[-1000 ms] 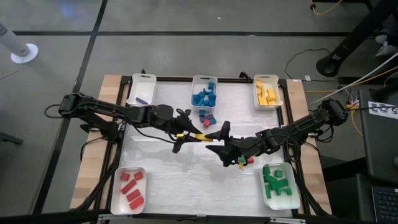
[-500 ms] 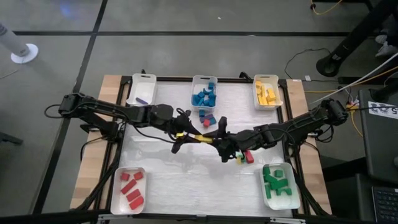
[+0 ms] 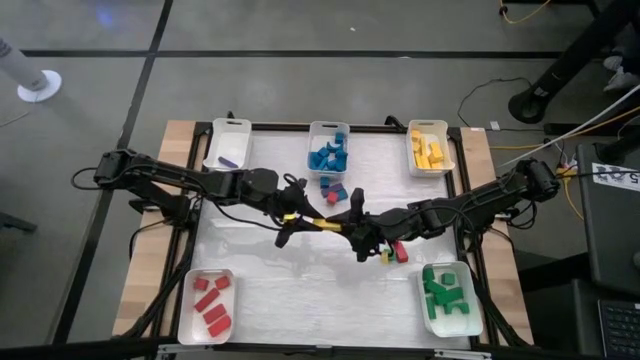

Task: Sort blocks
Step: Put the yellow block into the top right white bin

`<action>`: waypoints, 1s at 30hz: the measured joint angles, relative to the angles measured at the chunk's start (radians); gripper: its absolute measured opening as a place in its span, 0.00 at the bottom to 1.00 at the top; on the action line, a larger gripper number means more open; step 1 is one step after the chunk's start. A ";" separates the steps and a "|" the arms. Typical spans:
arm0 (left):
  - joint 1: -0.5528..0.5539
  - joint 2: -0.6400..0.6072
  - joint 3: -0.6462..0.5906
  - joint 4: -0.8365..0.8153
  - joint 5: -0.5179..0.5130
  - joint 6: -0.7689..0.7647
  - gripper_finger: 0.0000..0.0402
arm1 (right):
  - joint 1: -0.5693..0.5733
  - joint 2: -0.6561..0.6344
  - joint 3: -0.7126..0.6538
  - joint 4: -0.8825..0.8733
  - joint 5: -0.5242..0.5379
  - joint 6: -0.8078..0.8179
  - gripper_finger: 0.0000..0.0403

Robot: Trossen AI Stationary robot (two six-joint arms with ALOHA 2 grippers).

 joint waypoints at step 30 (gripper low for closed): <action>0.078 0.000 0.000 -0.023 -0.112 -0.061 0.47 | -0.001 -0.002 0.000 -0.083 0.165 0.044 0.19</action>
